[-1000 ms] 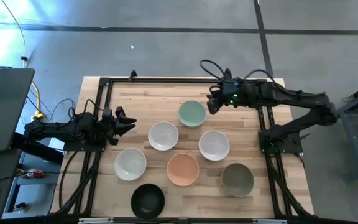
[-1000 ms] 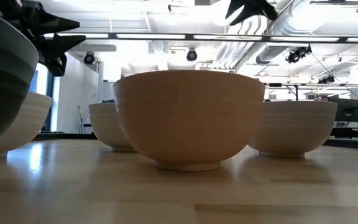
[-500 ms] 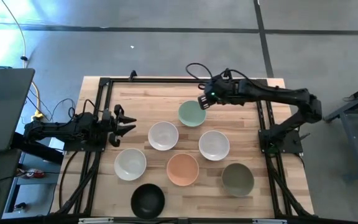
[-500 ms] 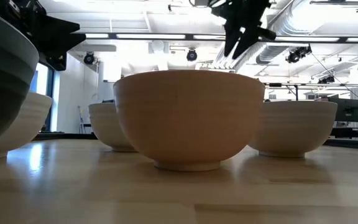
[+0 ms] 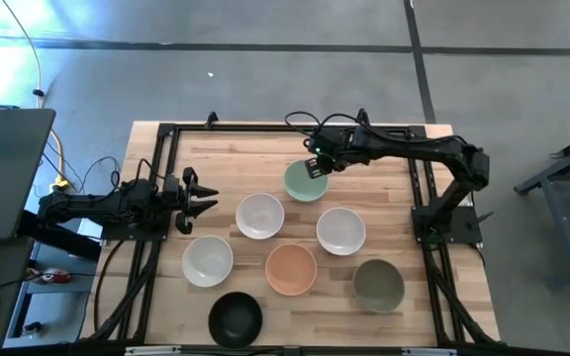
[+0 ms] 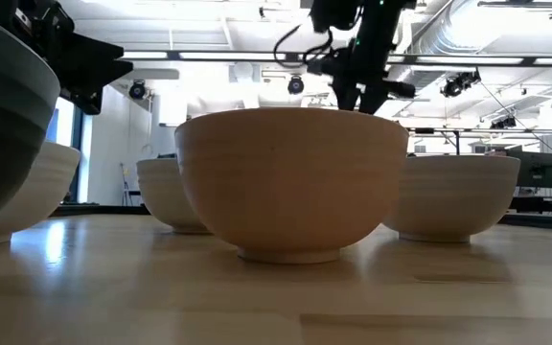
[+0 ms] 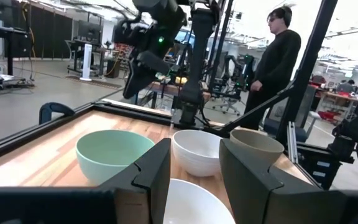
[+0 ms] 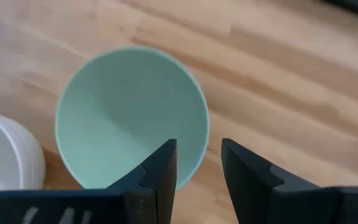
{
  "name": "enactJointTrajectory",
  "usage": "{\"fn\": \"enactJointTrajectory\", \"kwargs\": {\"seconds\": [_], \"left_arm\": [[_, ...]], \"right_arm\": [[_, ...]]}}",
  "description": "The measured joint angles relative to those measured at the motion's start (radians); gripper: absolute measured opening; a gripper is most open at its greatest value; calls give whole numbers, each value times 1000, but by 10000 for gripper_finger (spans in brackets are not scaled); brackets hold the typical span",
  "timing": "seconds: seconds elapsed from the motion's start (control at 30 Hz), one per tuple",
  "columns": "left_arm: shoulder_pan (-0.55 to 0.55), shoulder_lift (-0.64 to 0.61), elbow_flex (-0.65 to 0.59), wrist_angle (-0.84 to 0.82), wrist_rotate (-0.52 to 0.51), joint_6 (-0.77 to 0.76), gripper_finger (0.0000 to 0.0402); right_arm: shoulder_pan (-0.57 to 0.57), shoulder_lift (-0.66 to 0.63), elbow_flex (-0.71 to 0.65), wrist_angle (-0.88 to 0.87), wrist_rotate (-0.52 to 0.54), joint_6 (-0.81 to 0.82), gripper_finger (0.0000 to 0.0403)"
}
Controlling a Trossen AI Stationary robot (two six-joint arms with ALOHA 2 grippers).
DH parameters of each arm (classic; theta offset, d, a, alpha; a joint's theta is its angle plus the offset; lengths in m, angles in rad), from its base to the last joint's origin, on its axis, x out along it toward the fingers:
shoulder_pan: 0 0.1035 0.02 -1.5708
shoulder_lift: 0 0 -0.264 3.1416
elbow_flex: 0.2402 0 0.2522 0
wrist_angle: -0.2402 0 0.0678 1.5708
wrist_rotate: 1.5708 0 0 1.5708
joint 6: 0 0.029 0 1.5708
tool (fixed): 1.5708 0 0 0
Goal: Nest bowls inside each other
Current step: Stack the green bowl on top of the orange bowl
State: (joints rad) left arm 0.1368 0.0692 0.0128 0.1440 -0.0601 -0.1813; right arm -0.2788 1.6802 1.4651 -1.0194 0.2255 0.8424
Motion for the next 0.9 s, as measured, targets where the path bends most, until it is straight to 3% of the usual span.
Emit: {"fn": "enactJointTrajectory", "kwargs": {"seconds": [0.3,0.9], "left_arm": [[0,0,0,-2,-12,-2,127],[0,0,0,-9,-34,-27,127]], "right_arm": [[-85,26,0,-84,-115,25,117],[-124,151,0,-3,-225,-49,117]]}}
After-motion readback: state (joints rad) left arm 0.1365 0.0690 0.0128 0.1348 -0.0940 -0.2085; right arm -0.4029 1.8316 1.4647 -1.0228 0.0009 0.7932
